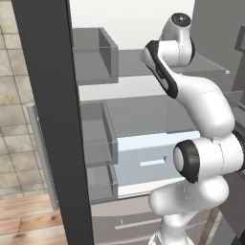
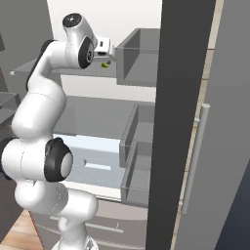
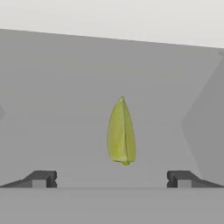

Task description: There is a bowl on the dining counter. Grab a lemon wedge from the fridge and place it in the bowl. Then get the liquor bottle and glass cup from the cabinet and place them next to the bowl.

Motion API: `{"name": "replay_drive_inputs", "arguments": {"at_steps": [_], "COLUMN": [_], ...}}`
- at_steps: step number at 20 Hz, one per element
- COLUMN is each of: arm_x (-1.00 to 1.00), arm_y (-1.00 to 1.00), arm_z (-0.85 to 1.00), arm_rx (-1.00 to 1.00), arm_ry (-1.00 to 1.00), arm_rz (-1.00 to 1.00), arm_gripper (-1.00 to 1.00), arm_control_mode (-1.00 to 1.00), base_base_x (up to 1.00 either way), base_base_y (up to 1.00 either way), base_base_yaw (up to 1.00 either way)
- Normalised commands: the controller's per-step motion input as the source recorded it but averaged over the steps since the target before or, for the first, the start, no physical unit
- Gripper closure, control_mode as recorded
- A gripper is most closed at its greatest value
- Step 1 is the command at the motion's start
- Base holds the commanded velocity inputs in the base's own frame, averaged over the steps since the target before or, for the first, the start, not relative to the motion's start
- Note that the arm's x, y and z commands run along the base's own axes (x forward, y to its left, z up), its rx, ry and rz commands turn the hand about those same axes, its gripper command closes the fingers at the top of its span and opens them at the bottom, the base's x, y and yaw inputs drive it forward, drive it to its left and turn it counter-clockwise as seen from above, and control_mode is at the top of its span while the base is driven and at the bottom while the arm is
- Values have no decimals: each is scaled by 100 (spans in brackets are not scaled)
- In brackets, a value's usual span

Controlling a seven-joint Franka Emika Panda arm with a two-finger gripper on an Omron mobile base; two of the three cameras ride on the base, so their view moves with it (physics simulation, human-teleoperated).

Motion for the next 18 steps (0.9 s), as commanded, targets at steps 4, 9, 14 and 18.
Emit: {"name": "replay_drive_inputs", "arguments": {"at_steps": [4,9,14,18], "arm_x": [44,37,31,4], "arm_y": [-4,-9,-9,-3], "arm_z": [-18,-9,-2,-8], "arm_rx": [0,0,0,0], "arm_ry": [0,0,0,0], "arm_rz": [0,0,0,0], "arm_gripper": [-100,-100,-100,-100], "arm_control_mode": [-100,-100,-100,-100], "base_base_x": [0,0,0,0], "base_base_y": [0,0,0,0], "base_base_yaw": [0,0,0,0]}}
